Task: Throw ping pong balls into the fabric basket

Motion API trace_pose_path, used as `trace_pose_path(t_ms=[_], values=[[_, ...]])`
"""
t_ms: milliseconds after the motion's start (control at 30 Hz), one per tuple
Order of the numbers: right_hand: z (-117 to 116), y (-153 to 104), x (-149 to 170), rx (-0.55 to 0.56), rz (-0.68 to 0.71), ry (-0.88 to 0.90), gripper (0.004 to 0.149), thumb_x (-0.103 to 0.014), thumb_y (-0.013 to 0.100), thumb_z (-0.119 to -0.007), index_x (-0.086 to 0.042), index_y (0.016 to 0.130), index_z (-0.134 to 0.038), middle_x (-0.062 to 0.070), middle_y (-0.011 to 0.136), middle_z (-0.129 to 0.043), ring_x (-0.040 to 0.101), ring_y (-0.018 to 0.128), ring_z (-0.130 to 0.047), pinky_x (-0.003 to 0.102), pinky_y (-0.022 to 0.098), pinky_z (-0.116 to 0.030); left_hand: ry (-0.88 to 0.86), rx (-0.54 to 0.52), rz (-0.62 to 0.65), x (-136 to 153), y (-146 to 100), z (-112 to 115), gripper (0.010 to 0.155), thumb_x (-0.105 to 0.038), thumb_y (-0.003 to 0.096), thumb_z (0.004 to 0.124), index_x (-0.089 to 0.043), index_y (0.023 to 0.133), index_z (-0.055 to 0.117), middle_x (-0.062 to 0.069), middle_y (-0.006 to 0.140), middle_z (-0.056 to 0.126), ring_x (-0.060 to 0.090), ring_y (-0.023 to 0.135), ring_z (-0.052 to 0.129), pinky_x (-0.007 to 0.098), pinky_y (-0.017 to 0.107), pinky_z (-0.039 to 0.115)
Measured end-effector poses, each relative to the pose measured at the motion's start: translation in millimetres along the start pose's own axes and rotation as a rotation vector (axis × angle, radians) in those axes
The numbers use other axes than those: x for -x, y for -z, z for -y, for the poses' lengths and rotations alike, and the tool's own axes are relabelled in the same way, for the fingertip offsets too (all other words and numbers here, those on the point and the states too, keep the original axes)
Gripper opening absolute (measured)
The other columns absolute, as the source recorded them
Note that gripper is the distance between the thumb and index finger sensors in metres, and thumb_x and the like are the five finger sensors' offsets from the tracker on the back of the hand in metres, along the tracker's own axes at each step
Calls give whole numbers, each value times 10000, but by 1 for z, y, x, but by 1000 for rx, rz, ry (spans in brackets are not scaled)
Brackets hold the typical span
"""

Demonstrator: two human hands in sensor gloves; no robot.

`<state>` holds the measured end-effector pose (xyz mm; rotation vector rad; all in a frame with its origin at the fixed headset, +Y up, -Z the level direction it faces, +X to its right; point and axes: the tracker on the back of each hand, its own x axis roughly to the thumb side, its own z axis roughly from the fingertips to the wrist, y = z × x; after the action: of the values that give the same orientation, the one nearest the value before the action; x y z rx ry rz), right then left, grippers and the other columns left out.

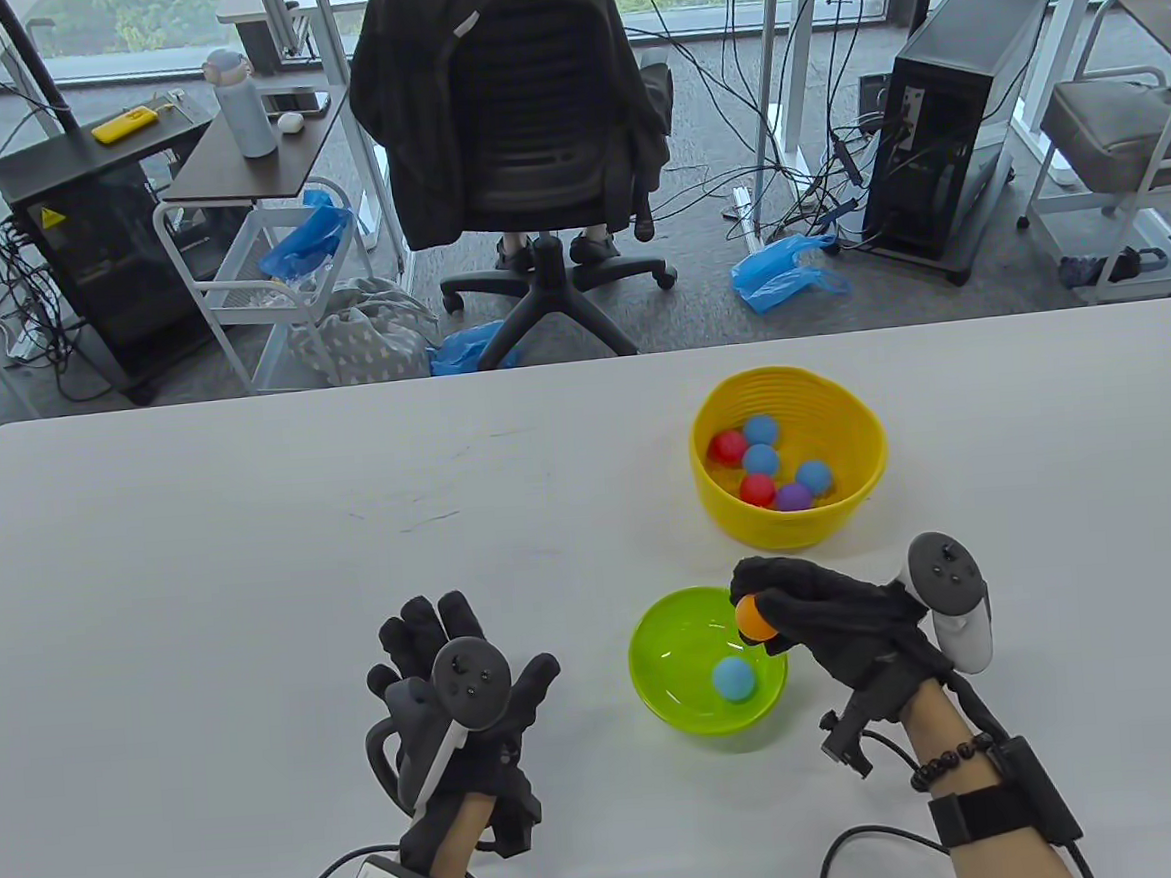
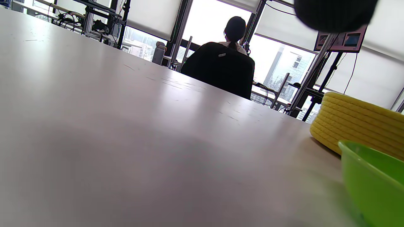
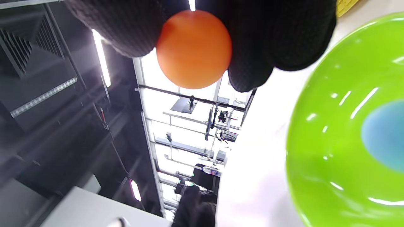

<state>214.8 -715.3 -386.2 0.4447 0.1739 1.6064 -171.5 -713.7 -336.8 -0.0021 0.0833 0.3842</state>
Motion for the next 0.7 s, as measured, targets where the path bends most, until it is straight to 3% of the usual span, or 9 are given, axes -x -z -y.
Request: trace_pose_path(t_ms=[233, 700], values=[[24, -4, 5, 82, -23, 177, 514, -386, 585, -768, -151, 1034, -683, 223, 1016, -742, 395, 720, -935, 508, 528, -836, 10, 5, -4, -1, 0, 0, 1036, -627, 456, 733, -71, 1147, 196, 267, 1179, 56, 567, 1060, 78, 787, 694, 141], [62, 4, 12, 326, -70, 333, 551, -431, 644, -681, -163, 1099, -525, 193, 1089, -615, 344, 838, -874, 458, 631, -814, 30, 8, -20, -1, 1, 1, 1037, -628, 456, 731, -71, 1146, 194, 267, 1179, 57, 567, 1061, 77, 787, 694, 142]])
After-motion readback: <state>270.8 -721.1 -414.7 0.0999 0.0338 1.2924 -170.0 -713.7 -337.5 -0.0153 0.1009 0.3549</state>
